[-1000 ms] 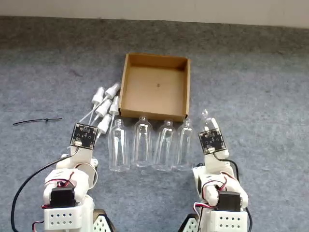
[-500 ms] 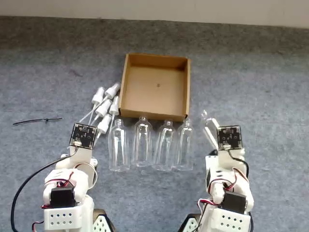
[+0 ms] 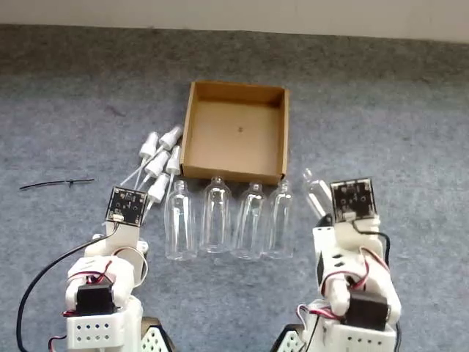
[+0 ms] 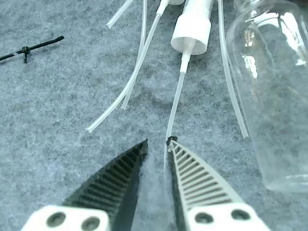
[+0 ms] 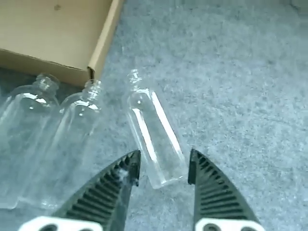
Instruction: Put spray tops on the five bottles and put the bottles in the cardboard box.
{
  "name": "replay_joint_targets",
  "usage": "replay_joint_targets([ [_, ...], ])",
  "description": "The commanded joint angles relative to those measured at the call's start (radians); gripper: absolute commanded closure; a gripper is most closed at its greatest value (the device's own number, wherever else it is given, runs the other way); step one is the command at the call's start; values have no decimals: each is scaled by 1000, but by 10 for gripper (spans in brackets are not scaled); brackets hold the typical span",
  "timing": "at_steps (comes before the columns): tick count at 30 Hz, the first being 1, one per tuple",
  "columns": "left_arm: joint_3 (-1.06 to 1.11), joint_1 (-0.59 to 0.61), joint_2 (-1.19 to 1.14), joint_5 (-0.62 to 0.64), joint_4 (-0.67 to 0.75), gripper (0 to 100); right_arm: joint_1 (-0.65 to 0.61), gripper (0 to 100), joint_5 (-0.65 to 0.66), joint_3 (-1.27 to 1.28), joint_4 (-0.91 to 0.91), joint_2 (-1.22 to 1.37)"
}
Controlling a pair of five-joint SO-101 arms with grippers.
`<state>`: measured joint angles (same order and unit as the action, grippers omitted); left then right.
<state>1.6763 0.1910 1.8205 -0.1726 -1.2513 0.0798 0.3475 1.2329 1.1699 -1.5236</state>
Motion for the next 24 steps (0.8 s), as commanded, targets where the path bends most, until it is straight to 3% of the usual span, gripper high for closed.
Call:
replay_joint_targets([
  [1,19,8,1,-8,-3,922,-64,846,6,-248,24,341],
  [6,19,8,1,-8,-3,922,-165,832,17,-639,189,835],
  [13,19,8,1,-8,-3,922,-214,618,201,-1073,394,1294],
  [24,19,8,1,-8,-3,922,-159,627,229,-1317,348,1675],
])
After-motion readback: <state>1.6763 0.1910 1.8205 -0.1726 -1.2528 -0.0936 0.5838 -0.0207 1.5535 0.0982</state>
